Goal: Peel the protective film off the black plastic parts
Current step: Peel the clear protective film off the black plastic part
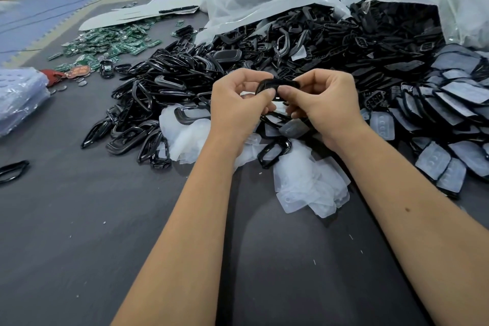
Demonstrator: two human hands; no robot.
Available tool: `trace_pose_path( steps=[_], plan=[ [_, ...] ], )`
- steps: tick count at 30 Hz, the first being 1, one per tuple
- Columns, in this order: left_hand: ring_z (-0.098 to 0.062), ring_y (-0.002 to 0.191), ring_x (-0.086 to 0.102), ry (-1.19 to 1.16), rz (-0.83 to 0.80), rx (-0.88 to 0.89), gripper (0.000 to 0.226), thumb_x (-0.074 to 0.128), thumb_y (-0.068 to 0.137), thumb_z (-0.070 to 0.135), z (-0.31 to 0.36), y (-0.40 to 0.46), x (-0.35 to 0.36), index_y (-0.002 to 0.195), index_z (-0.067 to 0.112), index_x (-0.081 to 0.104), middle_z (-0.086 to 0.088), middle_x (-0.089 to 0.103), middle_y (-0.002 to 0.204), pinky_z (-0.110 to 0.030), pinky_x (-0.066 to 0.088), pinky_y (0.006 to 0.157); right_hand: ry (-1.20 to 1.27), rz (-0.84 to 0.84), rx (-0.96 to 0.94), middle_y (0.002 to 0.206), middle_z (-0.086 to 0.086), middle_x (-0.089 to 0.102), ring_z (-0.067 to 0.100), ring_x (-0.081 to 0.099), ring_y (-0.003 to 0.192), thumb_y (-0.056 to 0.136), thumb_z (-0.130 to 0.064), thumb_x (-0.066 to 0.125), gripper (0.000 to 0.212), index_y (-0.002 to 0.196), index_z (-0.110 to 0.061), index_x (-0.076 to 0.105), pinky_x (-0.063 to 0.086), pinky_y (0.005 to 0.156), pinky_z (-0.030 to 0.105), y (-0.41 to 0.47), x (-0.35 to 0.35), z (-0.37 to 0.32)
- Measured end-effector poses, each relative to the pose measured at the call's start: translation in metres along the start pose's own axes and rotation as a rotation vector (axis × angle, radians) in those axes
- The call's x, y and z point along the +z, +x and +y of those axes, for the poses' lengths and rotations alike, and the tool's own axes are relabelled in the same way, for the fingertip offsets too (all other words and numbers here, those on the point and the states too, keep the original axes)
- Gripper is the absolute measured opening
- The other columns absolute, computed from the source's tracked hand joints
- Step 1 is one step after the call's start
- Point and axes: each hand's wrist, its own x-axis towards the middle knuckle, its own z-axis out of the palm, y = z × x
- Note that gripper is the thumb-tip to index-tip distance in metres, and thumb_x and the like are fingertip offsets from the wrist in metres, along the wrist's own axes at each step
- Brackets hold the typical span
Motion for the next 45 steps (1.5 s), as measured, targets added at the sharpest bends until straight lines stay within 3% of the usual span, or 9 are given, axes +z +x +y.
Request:
trace_pose_path(
  steps=[7,14,19,24,28,33,37,39,45],
  plan=[
    [-0.014,0.059,0.066,-0.056,-0.012,-0.045,0.019,0.069,0.086,-0.009,-0.001,0.002,-0.003,0.093,0.008,0.074,-0.005,0.073,0.073,-0.021,0.053,0.060,0.085,-0.117,-0.005,0.078,0.009,0.077,0.026,0.077,0.071,0.092,0.006,0.071,0.012,0.094,-0.005,0.073,0.062,0.066,0.028,-0.003,0.000,-0.004],
    [-0.014,0.054,0.067,0.030,0.004,0.041,0.015,0.074,0.085,-0.005,0.002,0.002,-0.005,0.088,0.009,0.073,0.000,0.067,0.069,-0.019,0.050,0.055,-0.056,-0.142,-0.020,0.071,0.015,0.075,0.025,0.072,0.055,0.093,-0.003,0.074,0.007,0.099,-0.002,0.070,0.056,0.049,0.030,-0.004,0.000,-0.007],
    [-0.017,0.048,0.064,0.123,-0.022,0.122,0.021,0.078,0.082,-0.006,0.007,0.005,-0.014,0.092,0.013,0.077,0.013,0.046,0.054,-0.026,0.049,0.054,-0.058,-0.094,-0.076,0.066,0.018,0.071,0.031,0.069,0.050,0.090,-0.003,0.078,0.021,0.101,-0.005,0.060,0.053,0.045,0.031,-0.007,0.007,-0.012],
    [-0.017,0.050,0.064,0.128,0.014,0.146,0.021,0.078,0.083,-0.005,0.014,0.009,-0.028,0.096,0.012,0.079,0.014,0.049,0.055,-0.026,0.051,0.054,-0.269,-0.029,-0.206,0.068,0.008,0.072,0.025,0.068,0.054,0.087,-0.019,0.083,0.037,0.104,-0.010,0.051,0.051,0.052,0.032,-0.014,0.020,-0.015],
    [-0.014,0.053,0.062,-0.126,0.178,0.071,0.020,0.072,0.087,-0.009,0.017,0.013,-0.043,0.097,0.009,0.076,-0.002,0.060,0.063,-0.020,0.050,0.055,-0.706,-0.266,-0.418,0.074,-0.008,0.067,0.008,0.058,0.066,0.083,-0.038,0.085,0.023,0.085,-0.020,0.070,0.051,0.068,0.034,-0.019,0.026,-0.018],
    [-0.010,0.055,0.058,-0.614,0.239,-0.094,0.018,0.069,0.090,-0.009,0.020,0.019,-0.059,0.099,0.006,0.073,-0.004,0.062,0.074,-0.014,0.047,0.052,-0.973,-0.507,-0.341,0.096,-0.009,0.061,0.010,0.056,0.090,0.080,-0.052,0.084,0.027,0.094,-0.030,0.077,0.051,0.081,0.036,-0.022,0.032,-0.018],
    [-0.009,0.054,0.057,-0.627,0.238,-0.119,0.017,0.068,0.091,-0.008,0.019,0.018,-0.055,0.100,0.006,0.072,-0.003,0.062,0.073,-0.014,0.046,0.052,-0.900,-0.478,-0.368,0.091,-0.004,0.063,0.016,0.061,0.087,0.090,-0.032,0.079,0.012,0.086,-0.021,0.078,0.052,0.079,0.039,-0.020,0.031,-0.014],
    [-0.010,0.055,0.057,-0.605,0.233,-0.127,0.017,0.069,0.091,-0.008,0.018,0.018,-0.051,0.102,0.005,0.072,-0.004,0.059,0.076,-0.014,0.046,0.052,-0.761,-0.403,-0.375,0.086,-0.003,0.066,0.012,0.061,0.079,0.091,-0.023,0.077,0.011,0.084,-0.015,0.078,0.049,0.075,0.031,-0.019,0.029,-0.011],
    [-0.011,0.054,0.059,-0.462,0.211,-0.101,0.018,0.071,0.090,-0.007,0.013,0.015,-0.031,0.101,0.006,0.073,-0.002,0.063,0.068,-0.017,0.048,0.052,0.038,-0.150,-0.037,0.074,0.004,0.070,0.010,0.051,0.057,0.097,-0.004,0.067,0.008,0.093,-0.011,0.069,0.043,0.047,0.021,-0.007,0.015,-0.010]
  ],
)
